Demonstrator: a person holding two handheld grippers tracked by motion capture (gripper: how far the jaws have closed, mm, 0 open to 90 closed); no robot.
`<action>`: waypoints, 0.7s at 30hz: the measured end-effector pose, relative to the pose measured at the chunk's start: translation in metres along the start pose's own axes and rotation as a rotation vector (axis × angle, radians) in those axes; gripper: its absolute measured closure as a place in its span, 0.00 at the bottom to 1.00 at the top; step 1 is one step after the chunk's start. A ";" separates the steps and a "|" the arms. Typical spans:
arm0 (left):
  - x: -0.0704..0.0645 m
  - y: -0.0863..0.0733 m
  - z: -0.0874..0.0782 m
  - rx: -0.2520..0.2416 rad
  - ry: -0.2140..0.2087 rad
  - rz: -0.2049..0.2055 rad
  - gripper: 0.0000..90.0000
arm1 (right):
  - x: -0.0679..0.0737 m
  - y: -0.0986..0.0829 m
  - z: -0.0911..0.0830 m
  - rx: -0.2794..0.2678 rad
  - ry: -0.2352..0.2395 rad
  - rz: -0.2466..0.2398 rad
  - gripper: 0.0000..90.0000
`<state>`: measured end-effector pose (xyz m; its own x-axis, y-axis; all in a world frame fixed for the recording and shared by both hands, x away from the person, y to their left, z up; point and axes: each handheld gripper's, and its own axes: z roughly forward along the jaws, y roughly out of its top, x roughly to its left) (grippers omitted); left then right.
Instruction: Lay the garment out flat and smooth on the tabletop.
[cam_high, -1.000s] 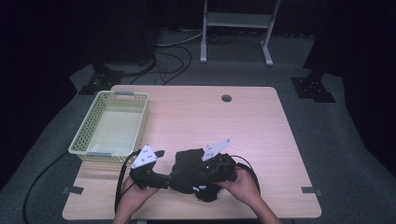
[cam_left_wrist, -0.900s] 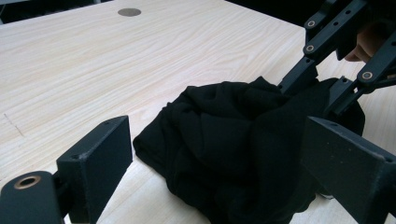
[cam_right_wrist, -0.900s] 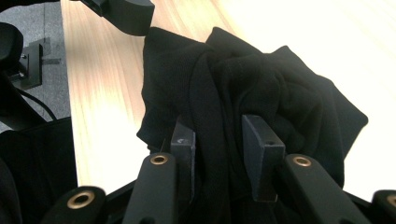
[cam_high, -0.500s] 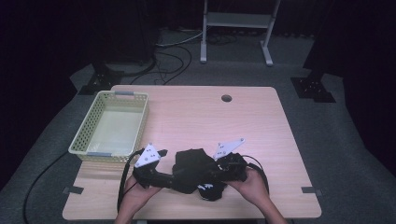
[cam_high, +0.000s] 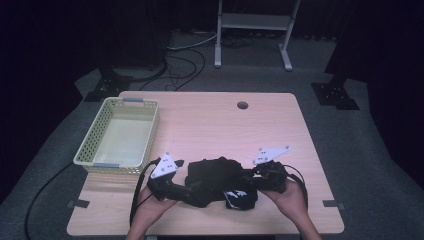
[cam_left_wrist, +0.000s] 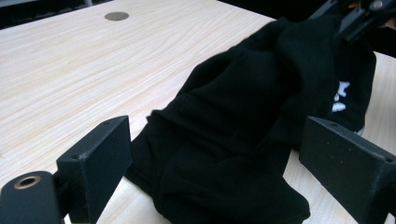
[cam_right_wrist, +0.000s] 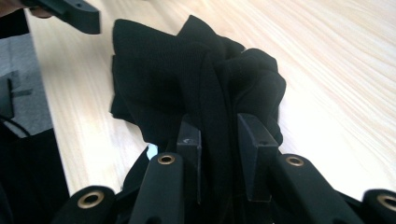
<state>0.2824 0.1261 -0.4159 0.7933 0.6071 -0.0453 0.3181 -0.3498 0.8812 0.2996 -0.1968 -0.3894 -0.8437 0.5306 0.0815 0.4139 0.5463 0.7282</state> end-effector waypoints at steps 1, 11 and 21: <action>0.000 0.000 0.001 0.002 -0.002 0.002 0.09 | -0.003 -0.003 -0.003 0.000 -0.009 0.010 0.81; -0.004 0.004 0.014 0.022 -0.016 0.013 0.09 | -0.029 -0.036 -0.026 0.001 -0.083 0.134 0.83; -0.008 0.006 0.031 0.049 -0.045 0.024 0.09 | -0.057 -0.077 -0.036 0.040 -0.145 0.285 0.84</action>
<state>0.2939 0.0967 -0.4254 0.8229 0.5662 -0.0468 0.3234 -0.3992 0.8579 0.3034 -0.2924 -0.4251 -0.6359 0.7508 0.1786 0.6419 0.3861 0.6625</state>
